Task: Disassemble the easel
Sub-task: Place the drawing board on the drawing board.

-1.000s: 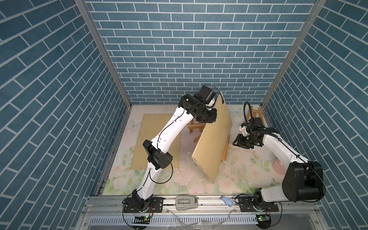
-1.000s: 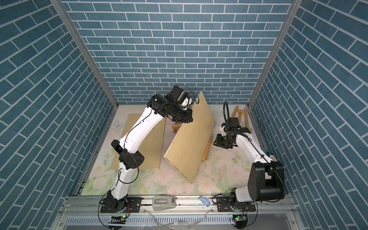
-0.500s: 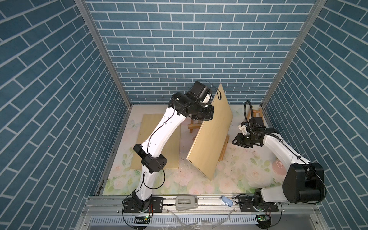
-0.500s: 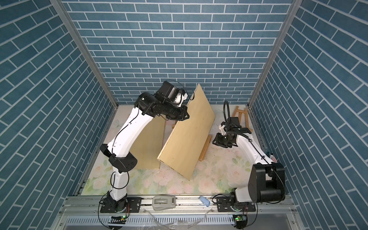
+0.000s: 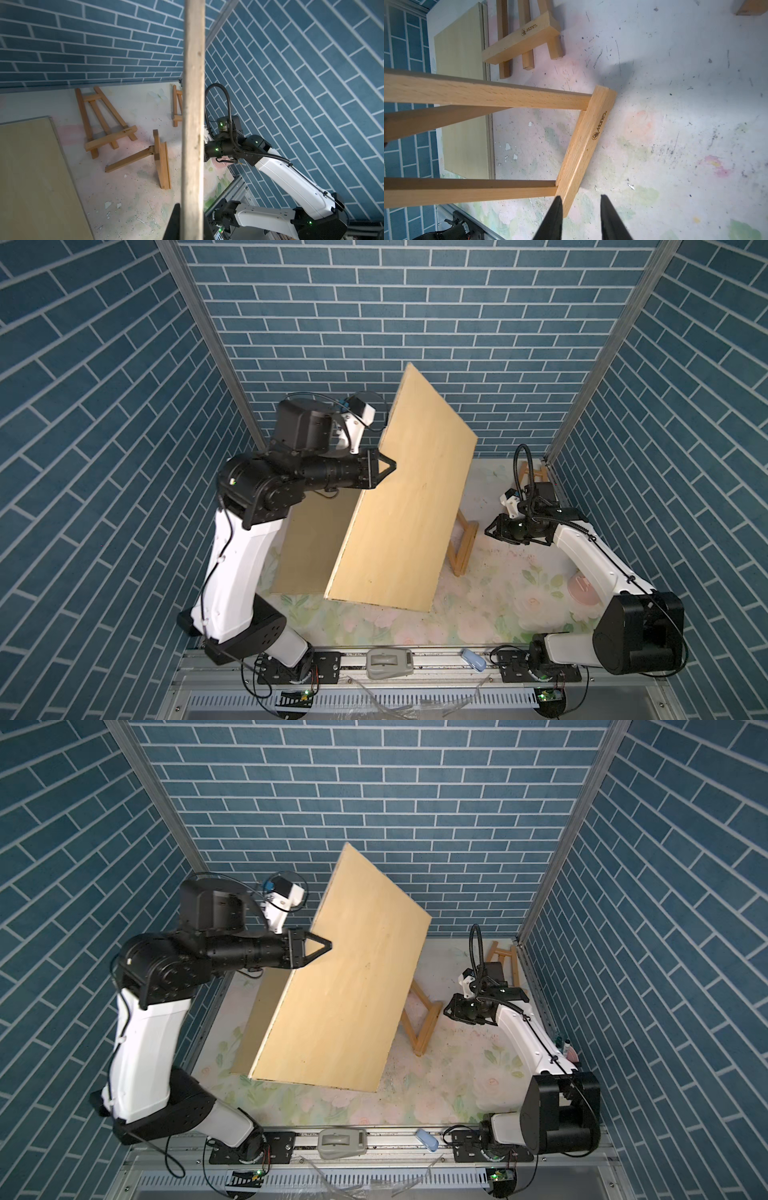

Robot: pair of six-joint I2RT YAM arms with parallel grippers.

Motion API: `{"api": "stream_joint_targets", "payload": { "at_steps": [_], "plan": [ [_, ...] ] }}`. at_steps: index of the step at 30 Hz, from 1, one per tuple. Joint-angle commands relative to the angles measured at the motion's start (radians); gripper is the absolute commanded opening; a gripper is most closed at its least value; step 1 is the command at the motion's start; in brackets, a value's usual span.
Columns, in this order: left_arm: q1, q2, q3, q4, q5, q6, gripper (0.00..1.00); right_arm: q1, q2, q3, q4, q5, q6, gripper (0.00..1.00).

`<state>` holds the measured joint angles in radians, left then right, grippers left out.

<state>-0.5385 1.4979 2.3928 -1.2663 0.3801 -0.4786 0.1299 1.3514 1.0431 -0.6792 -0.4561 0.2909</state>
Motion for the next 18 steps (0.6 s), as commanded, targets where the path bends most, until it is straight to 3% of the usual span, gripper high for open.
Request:
{"api": "stream_joint_targets", "payload": {
  "at_steps": [1,5,10,13,18],
  "plan": [
    [0.154,-0.126,-0.046,0.198,0.092,-0.026,0.00,-0.004,-0.033,0.037,0.004,-0.014,0.019,0.32],
    [0.435,-0.193,-0.129,0.193,0.282,-0.053,0.00,-0.003,-0.035,0.046,0.004,-0.008,0.021,0.32],
    [0.655,-0.173,-0.347,0.352,0.545,-0.104,0.00,-0.003,-0.026,0.067,-0.003,-0.018,0.027,0.31],
    [0.721,-0.119,-0.455,0.453,0.639,-0.096,0.00,-0.002,-0.026,0.083,-0.019,-0.014,0.025,0.31],
    [0.759,0.015,-0.482,0.391,0.654,0.068,0.00,-0.002,-0.031,0.091,-0.039,0.002,0.031,0.30]
  ]
}}
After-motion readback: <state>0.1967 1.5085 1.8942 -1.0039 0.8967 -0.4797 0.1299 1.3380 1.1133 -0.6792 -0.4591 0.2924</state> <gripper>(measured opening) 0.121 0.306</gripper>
